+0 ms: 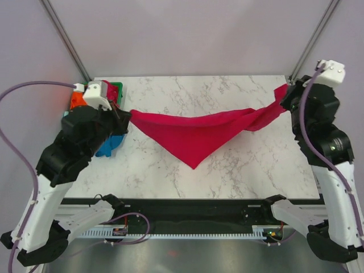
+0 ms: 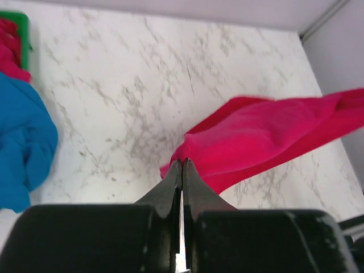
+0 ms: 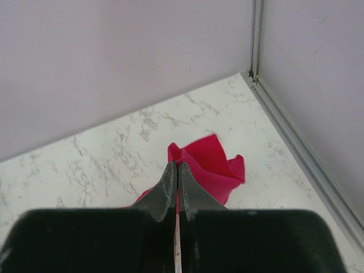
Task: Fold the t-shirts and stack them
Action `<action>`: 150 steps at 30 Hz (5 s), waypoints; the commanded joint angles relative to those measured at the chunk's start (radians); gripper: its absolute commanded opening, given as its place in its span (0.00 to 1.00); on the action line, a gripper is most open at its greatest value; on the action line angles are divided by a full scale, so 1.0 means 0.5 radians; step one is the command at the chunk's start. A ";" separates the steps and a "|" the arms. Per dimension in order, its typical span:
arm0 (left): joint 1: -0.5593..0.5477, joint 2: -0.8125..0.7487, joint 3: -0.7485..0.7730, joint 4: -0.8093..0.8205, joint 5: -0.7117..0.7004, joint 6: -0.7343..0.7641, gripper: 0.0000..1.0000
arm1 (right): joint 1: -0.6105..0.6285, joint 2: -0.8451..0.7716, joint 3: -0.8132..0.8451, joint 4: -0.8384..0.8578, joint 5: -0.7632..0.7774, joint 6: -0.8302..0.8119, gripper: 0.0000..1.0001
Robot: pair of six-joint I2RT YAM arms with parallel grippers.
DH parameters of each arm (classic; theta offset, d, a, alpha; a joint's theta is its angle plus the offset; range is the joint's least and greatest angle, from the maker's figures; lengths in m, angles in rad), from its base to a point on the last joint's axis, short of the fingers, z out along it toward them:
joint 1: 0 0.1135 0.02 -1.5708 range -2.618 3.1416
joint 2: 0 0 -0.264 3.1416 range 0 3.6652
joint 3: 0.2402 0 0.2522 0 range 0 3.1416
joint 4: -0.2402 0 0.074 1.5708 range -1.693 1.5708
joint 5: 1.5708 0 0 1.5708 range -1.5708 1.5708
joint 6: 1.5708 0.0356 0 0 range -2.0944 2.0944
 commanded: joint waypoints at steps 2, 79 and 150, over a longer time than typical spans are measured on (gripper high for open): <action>0.001 0.004 0.398 -0.121 -0.281 0.264 0.02 | -0.003 -0.131 0.309 -0.199 0.198 -0.064 0.00; -1.248 1.259 -1.065 0.584 0.651 -0.662 0.56 | -0.010 -0.214 -1.191 0.245 -0.137 0.157 0.00; 0.672 1.533 1.127 0.266 -0.015 0.925 0.05 | -0.059 1.985 1.290 0.183 0.234 -0.718 0.58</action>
